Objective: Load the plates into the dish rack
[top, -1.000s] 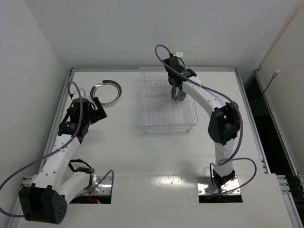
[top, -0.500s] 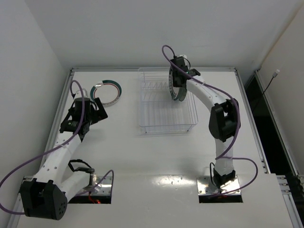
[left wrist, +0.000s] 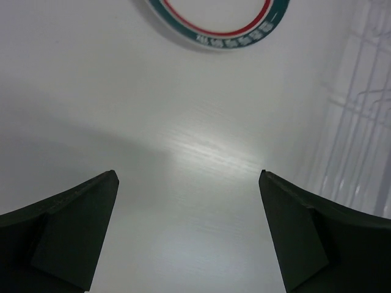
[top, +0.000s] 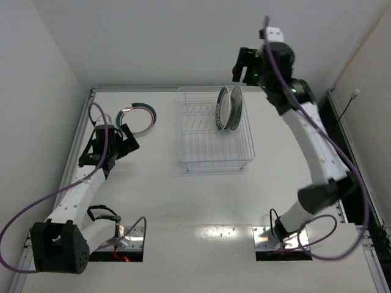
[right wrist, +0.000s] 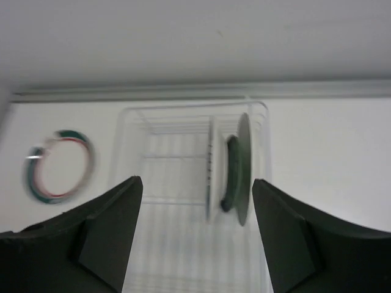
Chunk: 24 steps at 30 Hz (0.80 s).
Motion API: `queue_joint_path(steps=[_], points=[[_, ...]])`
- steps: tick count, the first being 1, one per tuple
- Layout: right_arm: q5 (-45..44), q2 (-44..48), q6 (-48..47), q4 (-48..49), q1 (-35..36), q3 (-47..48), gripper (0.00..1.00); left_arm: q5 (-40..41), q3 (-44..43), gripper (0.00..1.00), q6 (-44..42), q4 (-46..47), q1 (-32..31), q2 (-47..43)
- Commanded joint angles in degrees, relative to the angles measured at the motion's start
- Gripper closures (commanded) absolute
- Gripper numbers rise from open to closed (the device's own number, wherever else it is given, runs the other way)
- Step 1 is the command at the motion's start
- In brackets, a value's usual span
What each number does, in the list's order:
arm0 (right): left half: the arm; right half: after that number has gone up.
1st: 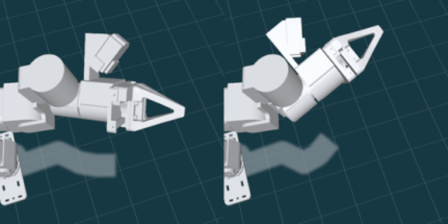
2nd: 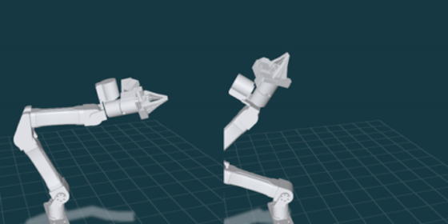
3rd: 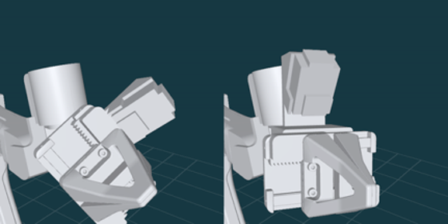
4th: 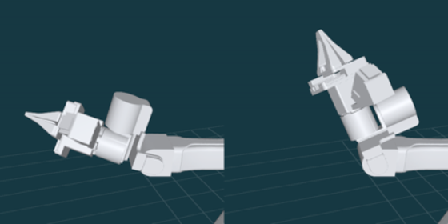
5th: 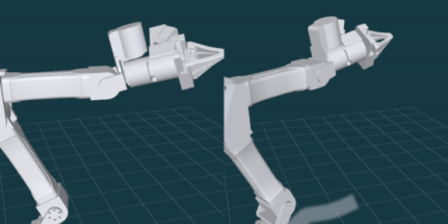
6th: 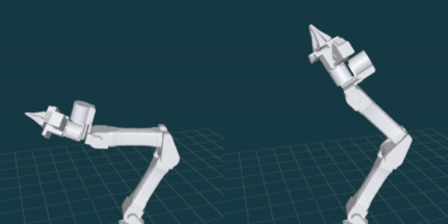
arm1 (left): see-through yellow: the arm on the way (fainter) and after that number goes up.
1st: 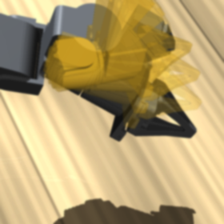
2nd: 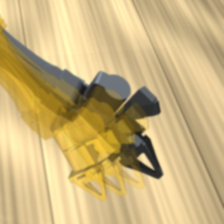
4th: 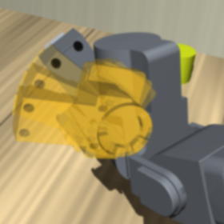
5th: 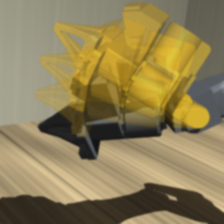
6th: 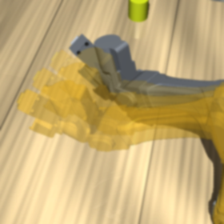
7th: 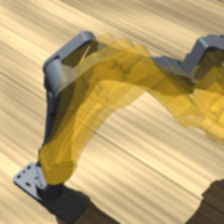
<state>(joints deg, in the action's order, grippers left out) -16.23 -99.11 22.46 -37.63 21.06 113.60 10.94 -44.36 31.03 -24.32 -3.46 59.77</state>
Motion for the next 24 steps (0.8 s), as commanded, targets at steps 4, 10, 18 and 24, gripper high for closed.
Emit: queue_joint_path(steps=[4, 10, 18, 24], points=[[17.0, 13.6, 3.6, 11.8, -0.2, -9.8, 0.29, -31.8, 17.3, 0.00, 22.3, 35.1, 16.1, 2.4], [26.6, 13.2, 7.3, 12.9, -0.2, -10.9, 0.29, -35.5, 22.5, 0.00, 33.5, 63.2, 19.6, 14.1], [29.1, 21.7, 12.2, 21.0, -0.2, -22.7, 0.30, -38.4, 10.4, 0.17, 41.3, 74.3, 20.2, 42.1], [24.9, 27.6, 12.2, 18.3, -0.8, -25.6, 0.30, -38.9, 1.8, 0.66, 40.5, 67.8, 20.2, 52.5]])
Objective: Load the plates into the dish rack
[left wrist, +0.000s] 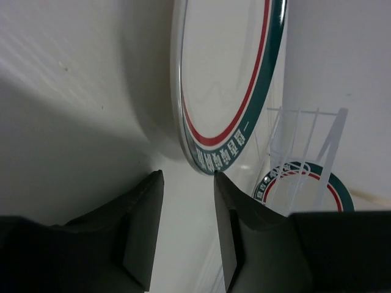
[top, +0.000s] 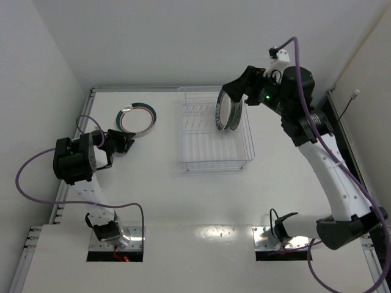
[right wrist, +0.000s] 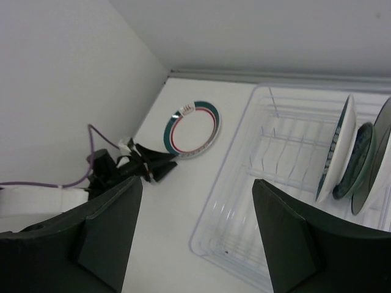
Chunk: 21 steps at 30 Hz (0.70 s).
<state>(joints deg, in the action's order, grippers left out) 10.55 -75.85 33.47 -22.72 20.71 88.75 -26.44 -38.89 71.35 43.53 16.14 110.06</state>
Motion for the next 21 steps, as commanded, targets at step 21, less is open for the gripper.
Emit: queue_joint_path(steps=[21], points=[[-1.5, 8.2, 4.0, 8.2, -0.4, -9.0, 0.30, -8.2, -13.6, 1.00, -5.0, -17.7, 1.2, -1.8]])
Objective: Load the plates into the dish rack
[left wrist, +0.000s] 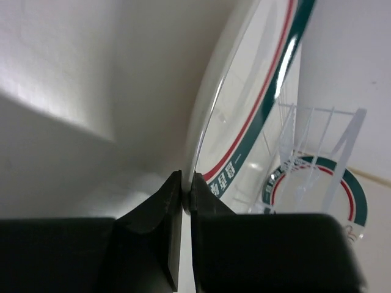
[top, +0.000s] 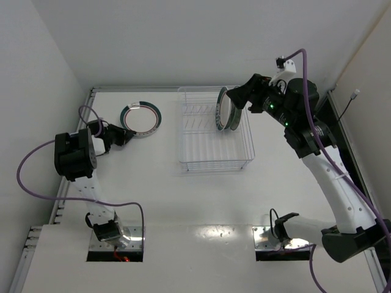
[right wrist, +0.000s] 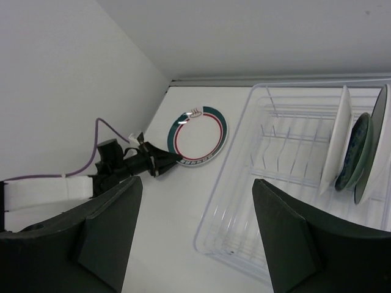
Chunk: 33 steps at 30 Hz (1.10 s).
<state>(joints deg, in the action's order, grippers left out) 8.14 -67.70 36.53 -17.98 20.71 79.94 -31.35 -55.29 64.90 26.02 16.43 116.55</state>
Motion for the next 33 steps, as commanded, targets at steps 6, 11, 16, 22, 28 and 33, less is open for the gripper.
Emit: queue_joint_path(steps=[6, 11, 16, 22, 28, 33], points=[[14.8, -5.1, 0.9, 9.6, -0.9, -2.2, 0.20, -5.4, 12.4, 1.00, 3.7, -1.6, 1.4, -35.6], [32.6, -11.2, 16.1, 44.2, -0.9, -18.2, 0.04, -7.1, 13.7, 1.00, 3.9, 0.1, 1.4, -54.6], [39.8, -19.2, 29.5, 72.1, -0.9, -27.1, 0.04, -12.9, 18.9, 1.00, 12.4, 11.6, -4.1, -55.8], [38.4, -19.2, 30.1, 82.7, 1.0, -30.1, 0.04, -9.5, 21.8, 1.00, 10.1, 10.5, -12.9, -57.0], [38.4, -18.7, 28.2, 82.0, 2.0, -30.0, 0.04, -7.9, 21.3, 1.00, 10.1, 12.3, -19.0, -55.1], [37.8, -19.9, 27.6, 80.0, 2.6, -29.5, 0.09, -5.1, 19.1, 1.00, 10.1, 12.8, -25.3, -53.2]])
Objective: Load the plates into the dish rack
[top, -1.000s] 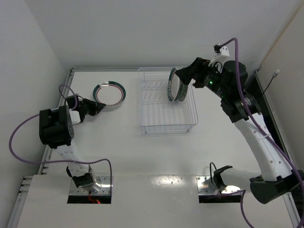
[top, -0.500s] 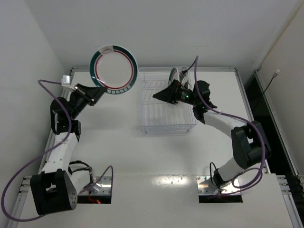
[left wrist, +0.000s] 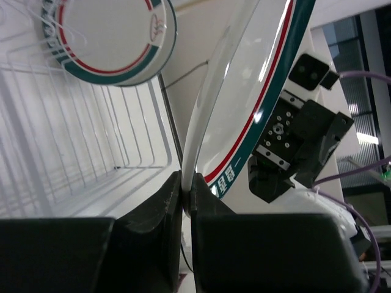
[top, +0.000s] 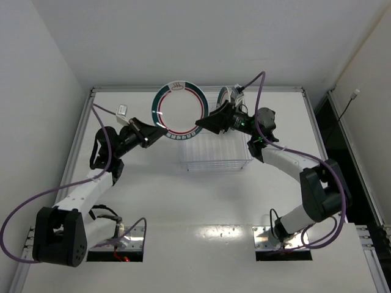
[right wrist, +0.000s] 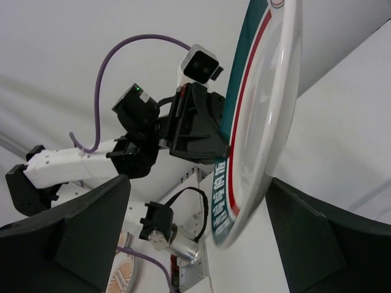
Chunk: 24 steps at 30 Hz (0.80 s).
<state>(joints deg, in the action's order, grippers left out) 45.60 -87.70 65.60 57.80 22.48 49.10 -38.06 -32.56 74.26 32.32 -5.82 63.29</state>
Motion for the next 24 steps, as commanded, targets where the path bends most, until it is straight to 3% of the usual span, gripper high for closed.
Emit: queue_joint_path(steps=[1, 3, 4, 6, 7, 8, 9, 11, 12, 13, 14, 15, 17, 18, 21, 24], points=[[0.4, -0.4, -1.4, 4.3, 0.8, 1.3, 0.13, 1.6, -4.4, 1.00, 0.7, 6.5, -4.9, 0.7], [0.4, -1.0, -1.4, 4.3, 0.8, 1.3, 0.29, 2.3, -5.9, 1.00, 0.7, 6.5, -6.4, 1.7], [0.4, -1.0, -1.4, 4.3, 0.8, 1.3, 0.62, 2.3, -6.5, 1.00, 0.1, 6.5, -6.9, 2.9], [0.3, -1.0, -2.4, 1.0, 0.8, 1.9, 0.88, 1.2, -7.9, 0.96, -0.8, 5.3, -6.9, 3.6], [-0.3, 0.2, -3.4, -0.9, 0.8, 1.9, 1.00, 1.2, -9.4, 0.87, -2.9, 3.8, -6.9, 3.6], [-1.8, 1.1, -4.9, -3.5, 0.2, 1.9, 1.00, 0.4, -10.5, 0.70, -4.7, 1.3, -6.3, 4.2], [-3.0, 2.4, -6.8, -10.7, 0.2, 2.4, 1.00, -0.7, -11.9, 0.43, -7.0, -2.0, -5.7, 4.2], [-10.7, 6.2, -15.7, -20.3, -0.3, 2.9, 1.00, -0.7, -17.7, 0.29, -17.1, -15.7, -3.5, 4.2], [-15.1, 10.7, -19.7, -33.6, 0.4, 4.1, 1.00, 1.1, -20.2, 0.21, -21.4, -21.9, -2.8, 4.8], [-21.0, 12.5, -24.1, -41.4, 1.3, 7.8, 1.00, 2.9, -22.9, 0.21, -25.5, -33.6, -2.1, 5.5], [-34.3, 13.8, -30.3, -48.1, 2.3, 9.8, 1.00, 5.3, -27.9, 0.19, -33.5, -39.0, -1.0, 5.5], [-40.0, 14.5, -31.7, -56.5, 3.3, 13.0, 1.00, 11.5, -29.9, 0.18, -36.9, -43.6, -1.0, 6.3], [-54.5, 13.5, -32.3, -64.2, 4.1, 16.4, 1.00, 19.7, -33.2, 0.18, -43.8, -52.4, -0.5, 6.3], [-58.8, 12.7, -32.3, -70.5, 4.1, 19.8, 1.00, 26.6, -33.2, 0.18, -45.2, -53.8, 0.1, 6.3], [-74.2, 7.8, -32.8, -78.3, 4.1, 26.4, 1.00, 36.9, -31.9, 0.18, -48.7, -56.2, 1.3, 4.9], [-82.7, -0.4, -34.8, -84.8, 4.6, 36.0, 1.00, 45.0, -27.8, 0.18, -49.7, -55.3, 2.0, 2.2]])
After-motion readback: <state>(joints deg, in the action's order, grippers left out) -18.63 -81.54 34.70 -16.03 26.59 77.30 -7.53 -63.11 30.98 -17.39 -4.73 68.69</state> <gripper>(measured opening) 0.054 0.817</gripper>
